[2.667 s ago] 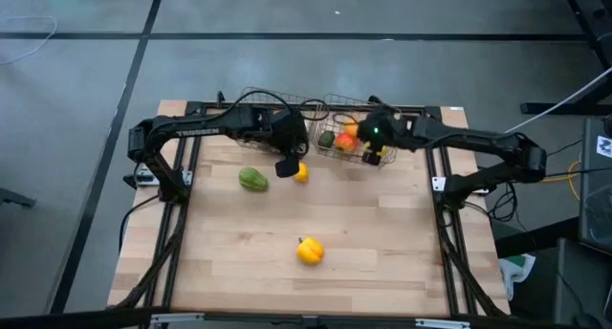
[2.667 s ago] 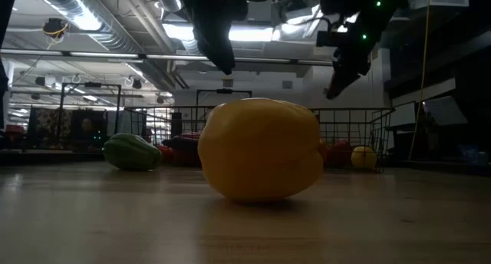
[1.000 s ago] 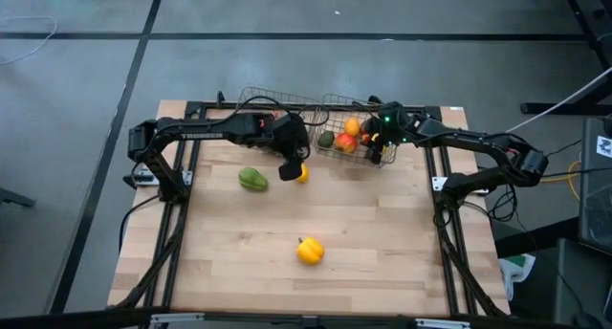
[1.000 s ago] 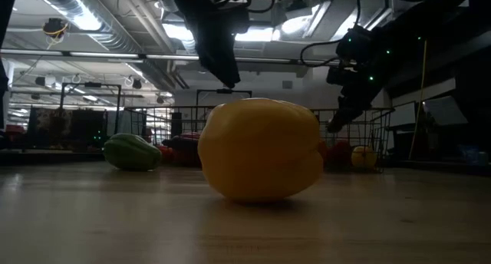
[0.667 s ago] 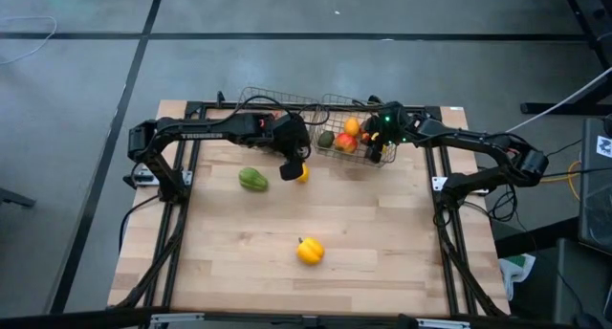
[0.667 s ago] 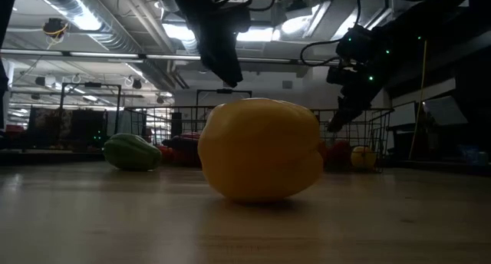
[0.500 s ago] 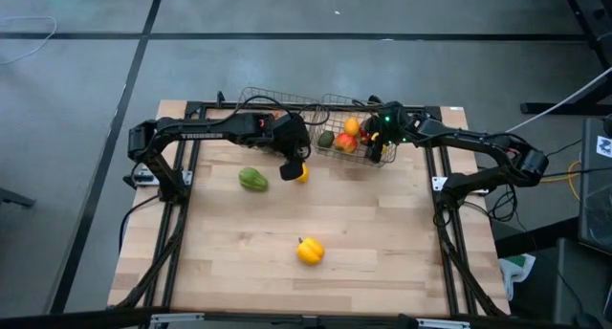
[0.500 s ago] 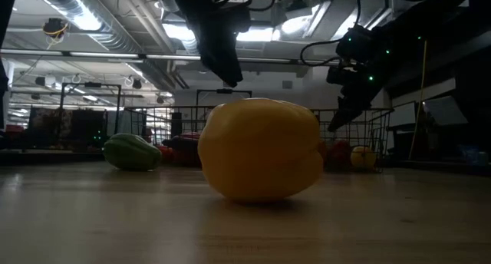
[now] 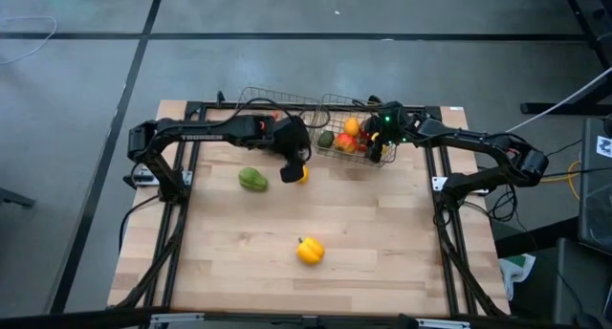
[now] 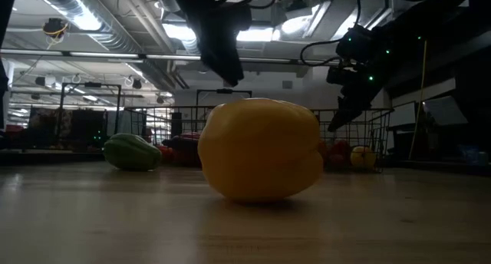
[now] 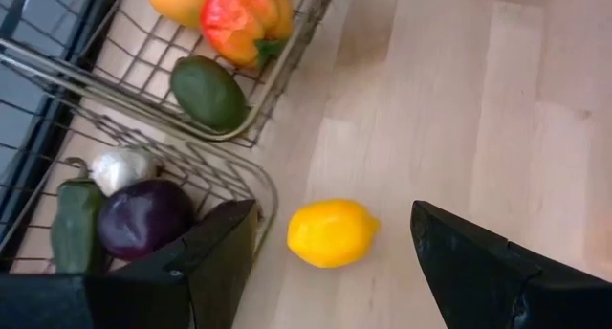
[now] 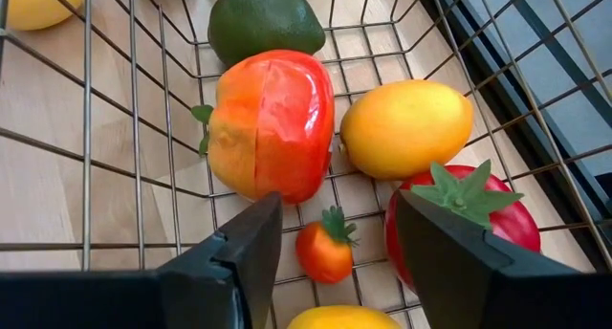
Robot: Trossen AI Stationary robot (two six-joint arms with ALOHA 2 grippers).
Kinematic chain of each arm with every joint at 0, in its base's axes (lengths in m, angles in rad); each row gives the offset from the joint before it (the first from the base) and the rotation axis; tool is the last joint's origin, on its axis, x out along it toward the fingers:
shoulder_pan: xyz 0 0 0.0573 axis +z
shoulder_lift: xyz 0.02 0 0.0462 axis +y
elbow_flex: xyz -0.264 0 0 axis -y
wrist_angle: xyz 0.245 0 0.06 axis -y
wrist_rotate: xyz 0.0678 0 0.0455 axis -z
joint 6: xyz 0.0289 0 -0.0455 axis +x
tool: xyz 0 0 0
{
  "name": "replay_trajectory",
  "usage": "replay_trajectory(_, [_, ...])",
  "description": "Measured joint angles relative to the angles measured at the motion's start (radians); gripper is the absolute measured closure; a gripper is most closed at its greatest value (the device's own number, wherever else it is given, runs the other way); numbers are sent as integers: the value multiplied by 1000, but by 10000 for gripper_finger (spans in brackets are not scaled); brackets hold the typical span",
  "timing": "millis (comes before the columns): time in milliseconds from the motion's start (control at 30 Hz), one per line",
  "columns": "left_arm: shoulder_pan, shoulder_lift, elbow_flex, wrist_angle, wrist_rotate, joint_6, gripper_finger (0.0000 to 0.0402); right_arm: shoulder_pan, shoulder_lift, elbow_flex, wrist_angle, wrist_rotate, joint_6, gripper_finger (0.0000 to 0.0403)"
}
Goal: Sort produce into baskets
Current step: Put the yellow lemon into the right golden wire basket
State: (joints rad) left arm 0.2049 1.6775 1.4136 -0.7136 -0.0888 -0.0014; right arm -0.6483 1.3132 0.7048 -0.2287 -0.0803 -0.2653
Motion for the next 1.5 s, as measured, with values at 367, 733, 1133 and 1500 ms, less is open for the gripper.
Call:
replay_trajectory(367, [-60,29,0,1,-2,-61,128,0,0,0,0,1,0,199])
replay_trajectory(733, [-74,119,0,8,-48,-63,128,0,0,0,0,-5,-1,199])
replay_trajectory(1133, [-74,132,0,13,-50,-315,128,0,0,55,-12,1,-9,199])
replay_trajectory(1500, [-81,132,0,-92,-88,-810,128,0,-1,133,-14,-9,-5,199])
